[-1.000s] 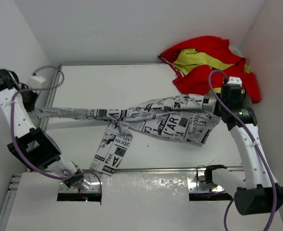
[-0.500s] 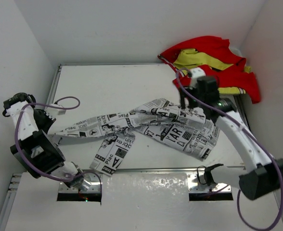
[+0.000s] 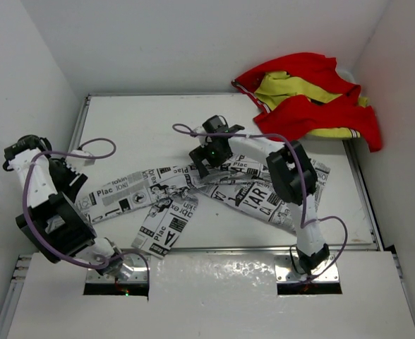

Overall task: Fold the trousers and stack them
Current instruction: Flatten the trousers out

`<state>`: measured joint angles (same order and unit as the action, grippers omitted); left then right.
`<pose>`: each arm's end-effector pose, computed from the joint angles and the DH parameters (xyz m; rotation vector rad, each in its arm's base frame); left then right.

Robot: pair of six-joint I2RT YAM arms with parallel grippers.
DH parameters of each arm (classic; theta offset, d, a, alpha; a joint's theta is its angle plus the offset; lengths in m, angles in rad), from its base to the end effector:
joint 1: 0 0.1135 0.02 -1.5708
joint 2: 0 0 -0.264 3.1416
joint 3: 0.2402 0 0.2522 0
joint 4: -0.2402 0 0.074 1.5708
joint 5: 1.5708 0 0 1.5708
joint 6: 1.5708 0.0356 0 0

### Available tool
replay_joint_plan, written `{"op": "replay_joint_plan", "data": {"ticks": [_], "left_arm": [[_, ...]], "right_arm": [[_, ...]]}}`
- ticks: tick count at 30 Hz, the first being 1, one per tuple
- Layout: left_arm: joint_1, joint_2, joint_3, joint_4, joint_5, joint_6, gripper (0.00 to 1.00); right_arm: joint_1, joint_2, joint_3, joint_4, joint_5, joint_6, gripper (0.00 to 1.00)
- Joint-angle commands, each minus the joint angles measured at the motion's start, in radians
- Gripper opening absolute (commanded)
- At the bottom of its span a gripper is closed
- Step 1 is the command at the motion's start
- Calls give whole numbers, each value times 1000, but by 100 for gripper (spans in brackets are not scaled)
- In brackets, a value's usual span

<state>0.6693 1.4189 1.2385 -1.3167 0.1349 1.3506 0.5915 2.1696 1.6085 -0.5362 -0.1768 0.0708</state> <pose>0.1911 0.1451 0.2806 1.0054 2.8140 -0.0141 0.3766 0.2605 0.1550 -0.7555 2.6104 0.4408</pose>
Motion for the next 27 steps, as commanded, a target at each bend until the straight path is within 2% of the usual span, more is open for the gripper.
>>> {"op": "replay_joint_plan", "data": {"ticks": [1, 3, 5, 6, 9, 10, 11, 12, 13, 14, 15, 19, 22, 23, 26, 27], "left_arm": [[6, -17, 76, -1, 95, -39, 57], [6, -11, 96, 1, 123, -51, 57], [4, -3, 118, 2, 132, -53, 57], [6, 0, 127, 1, 138, -54, 57], [-7, 8, 122, 5, 172, -60, 58], [-37, 8, 93, 42, 183, -80, 61], [-68, 11, 72, 77, 190, -173, 61], [-101, 21, 15, 112, 190, -223, 61], [-178, 28, -17, 188, 186, -263, 61], [-207, 37, -49, 245, 171, -348, 61], [-230, 40, -109, 351, 160, -388, 61], [-277, 66, -157, 493, 161, -508, 63], [-290, 104, -162, 539, 147, -542, 64], [-295, 124, -175, 551, 119, -547, 65], [-301, 150, -217, 611, 60, -558, 65], [-300, 146, -246, 649, 30, -561, 65]], "right_arm": [[28, 28, 91, -33, 66, -20, 98], [30, 61, 116, -36, 132, 24, 96], [30, 88, 151, -34, 175, 40, 83], [30, 94, 163, -38, 175, 52, 72], [30, 90, 200, -38, 163, 64, 66], [31, 72, 196, -28, 160, 66, 61], [34, 61, 189, 1, 169, 63, 55], [40, 50, 179, 16, 181, 55, 48], [50, 44, 182, 27, 219, 44, 24], [66, 42, 188, 36, 273, 18, 15], [71, 50, 209, 33, 280, 5, 12], [71, 119, 284, -56, 214, -26, 37], [73, 136, 249, -42, 183, -25, 46], [73, 147, 240, -36, 181, -23, 52], [74, 205, 251, -33, 149, -17, 54], [77, 220, 254, -36, 149, 0, 48]]}}
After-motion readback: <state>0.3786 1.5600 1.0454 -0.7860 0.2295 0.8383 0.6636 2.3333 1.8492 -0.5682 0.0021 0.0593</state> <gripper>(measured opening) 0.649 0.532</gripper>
